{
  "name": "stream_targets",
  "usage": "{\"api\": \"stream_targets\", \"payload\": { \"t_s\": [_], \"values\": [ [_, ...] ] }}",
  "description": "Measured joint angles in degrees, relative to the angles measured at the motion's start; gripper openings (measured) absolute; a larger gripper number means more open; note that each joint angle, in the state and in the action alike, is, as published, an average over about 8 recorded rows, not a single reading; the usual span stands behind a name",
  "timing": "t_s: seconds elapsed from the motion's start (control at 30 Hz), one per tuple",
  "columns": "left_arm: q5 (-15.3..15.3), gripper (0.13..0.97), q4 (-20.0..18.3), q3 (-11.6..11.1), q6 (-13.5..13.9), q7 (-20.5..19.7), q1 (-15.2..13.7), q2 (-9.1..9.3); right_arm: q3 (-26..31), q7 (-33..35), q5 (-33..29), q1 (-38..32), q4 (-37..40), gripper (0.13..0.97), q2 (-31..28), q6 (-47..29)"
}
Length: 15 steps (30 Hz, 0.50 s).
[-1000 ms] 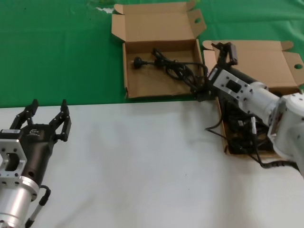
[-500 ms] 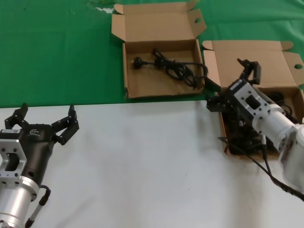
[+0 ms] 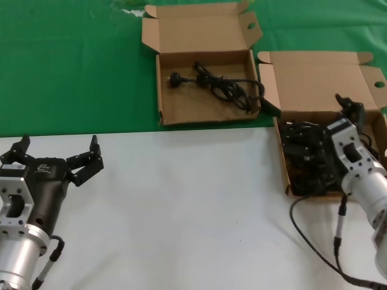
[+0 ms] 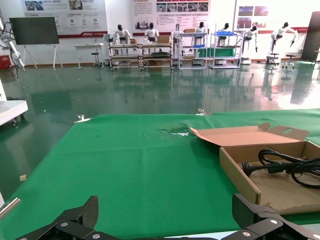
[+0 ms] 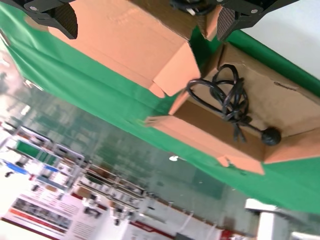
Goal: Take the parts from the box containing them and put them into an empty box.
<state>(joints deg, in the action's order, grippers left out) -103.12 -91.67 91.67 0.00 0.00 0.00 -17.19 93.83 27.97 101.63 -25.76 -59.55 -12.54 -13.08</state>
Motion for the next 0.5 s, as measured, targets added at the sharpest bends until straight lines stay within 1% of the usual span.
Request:
{"api": "stream_targets", "payload": {
  "t_s": [0.33,0.5],
  "values": [
    [0.00,0.964,0.00,0.00,0.00,0.02,0.00,0.00,-0.81,-10.54,0.57,9.68,-12.07,0.966,-1.75,4.93],
    [0.00,0.965,0.00,0.00,0.00,0.00,0.00,0.00,-1.22,-15.77,0.85,14.50,-18.08,0.966,-2.62,7.37]
  ]
}}
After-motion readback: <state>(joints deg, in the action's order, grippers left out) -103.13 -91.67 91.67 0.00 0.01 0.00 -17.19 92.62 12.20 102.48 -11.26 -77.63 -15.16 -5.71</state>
